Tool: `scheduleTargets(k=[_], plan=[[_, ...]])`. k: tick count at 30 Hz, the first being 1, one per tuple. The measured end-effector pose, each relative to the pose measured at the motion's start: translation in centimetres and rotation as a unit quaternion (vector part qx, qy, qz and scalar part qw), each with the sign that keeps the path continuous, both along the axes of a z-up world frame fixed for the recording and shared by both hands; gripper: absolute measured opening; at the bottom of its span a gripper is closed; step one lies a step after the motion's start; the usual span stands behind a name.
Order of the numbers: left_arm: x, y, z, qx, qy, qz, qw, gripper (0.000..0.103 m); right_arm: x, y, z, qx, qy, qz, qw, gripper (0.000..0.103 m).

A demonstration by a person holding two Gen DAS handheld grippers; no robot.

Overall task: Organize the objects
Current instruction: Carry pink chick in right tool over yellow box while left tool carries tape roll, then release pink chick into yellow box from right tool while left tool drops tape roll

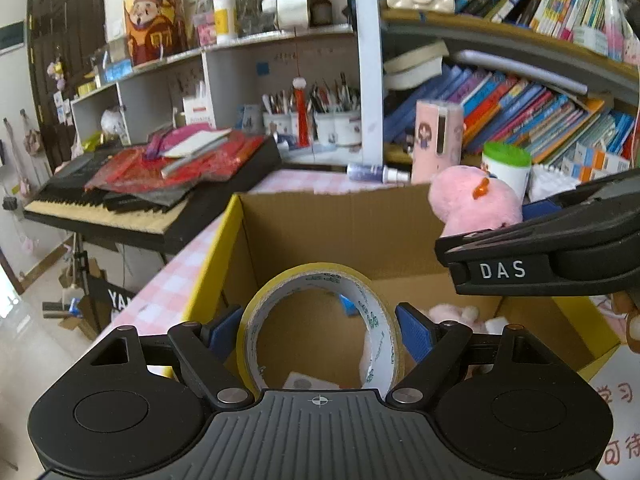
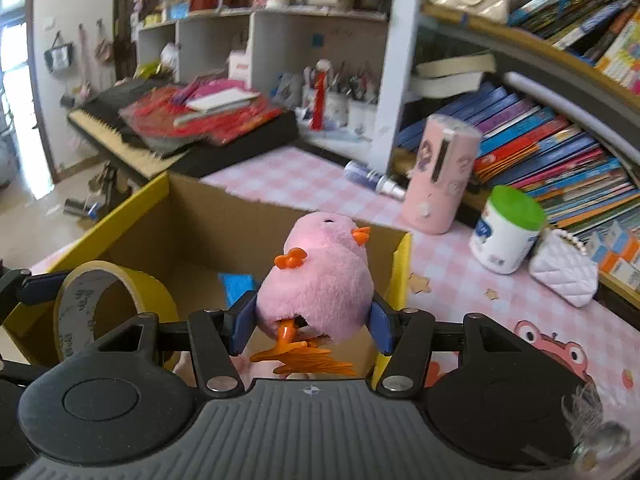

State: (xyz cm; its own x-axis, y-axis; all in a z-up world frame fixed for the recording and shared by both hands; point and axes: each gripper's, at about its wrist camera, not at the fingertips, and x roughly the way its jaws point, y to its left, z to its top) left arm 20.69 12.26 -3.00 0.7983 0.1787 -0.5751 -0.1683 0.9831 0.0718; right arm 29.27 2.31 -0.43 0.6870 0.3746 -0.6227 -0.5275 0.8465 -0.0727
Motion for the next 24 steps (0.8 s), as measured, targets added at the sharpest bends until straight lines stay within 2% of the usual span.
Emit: scheduleTargets(k=[13,19,24], plan=[[0.3,0.0,-0.8,0.008,0.012,0.012,0.9998,0.085,2.2,2.2,-2.4,-0.037,0.074,0.054,0.995,0.055],[-0.3,-0.2,-0.3,0.022,-0.007,0.014,0.9996,0.086,2.7,2.9,-2.7,-0.062,0.075,0.056,0.994,0.055],[-0.9,0.1,0.1,0.016,-0.017,0.019,0.9995,0.086,2.6,3.4,-2.9,-0.081,0.072,0.06,0.992,0.055]])
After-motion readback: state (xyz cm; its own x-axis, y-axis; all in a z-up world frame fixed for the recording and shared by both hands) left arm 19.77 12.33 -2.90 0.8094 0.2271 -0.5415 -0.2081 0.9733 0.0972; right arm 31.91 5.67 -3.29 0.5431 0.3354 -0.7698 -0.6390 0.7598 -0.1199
